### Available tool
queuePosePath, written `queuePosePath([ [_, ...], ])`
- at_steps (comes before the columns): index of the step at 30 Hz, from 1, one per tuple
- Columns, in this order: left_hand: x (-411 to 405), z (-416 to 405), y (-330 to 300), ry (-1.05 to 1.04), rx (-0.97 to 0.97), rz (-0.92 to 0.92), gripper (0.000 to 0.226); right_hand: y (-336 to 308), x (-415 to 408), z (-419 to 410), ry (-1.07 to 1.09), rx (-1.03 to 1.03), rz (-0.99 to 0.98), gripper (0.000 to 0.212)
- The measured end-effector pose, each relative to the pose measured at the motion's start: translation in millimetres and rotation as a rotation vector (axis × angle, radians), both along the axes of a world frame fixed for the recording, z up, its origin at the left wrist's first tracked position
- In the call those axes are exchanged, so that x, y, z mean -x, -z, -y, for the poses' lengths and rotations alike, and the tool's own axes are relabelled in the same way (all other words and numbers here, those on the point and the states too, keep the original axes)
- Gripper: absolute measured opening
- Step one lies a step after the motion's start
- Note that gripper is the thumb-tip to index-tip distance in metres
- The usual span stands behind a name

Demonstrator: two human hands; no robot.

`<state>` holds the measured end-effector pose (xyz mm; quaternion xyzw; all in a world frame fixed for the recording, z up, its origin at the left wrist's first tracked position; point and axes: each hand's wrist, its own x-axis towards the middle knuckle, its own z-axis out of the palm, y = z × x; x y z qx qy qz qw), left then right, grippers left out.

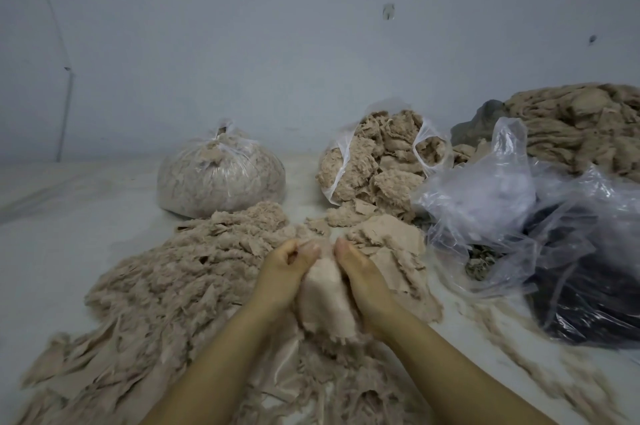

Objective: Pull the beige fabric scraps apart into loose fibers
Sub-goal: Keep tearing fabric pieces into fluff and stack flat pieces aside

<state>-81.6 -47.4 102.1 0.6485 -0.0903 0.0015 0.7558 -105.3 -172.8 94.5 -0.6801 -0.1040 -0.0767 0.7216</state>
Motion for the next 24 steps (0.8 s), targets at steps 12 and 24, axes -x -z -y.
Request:
queuePosePath([
  [12,-35.3,-37.7,-4.3,-0.373,-0.105,0.019,0.017,35.6,18.6,1.4,-0.052,0.094,-0.073,0.033],
  [24,-10.4,-18.0,-11.5,0.069,-0.524,0.214,0.029,6.4,-4.9,-8.1,0.158,-0.018,-0.111,0.013],
])
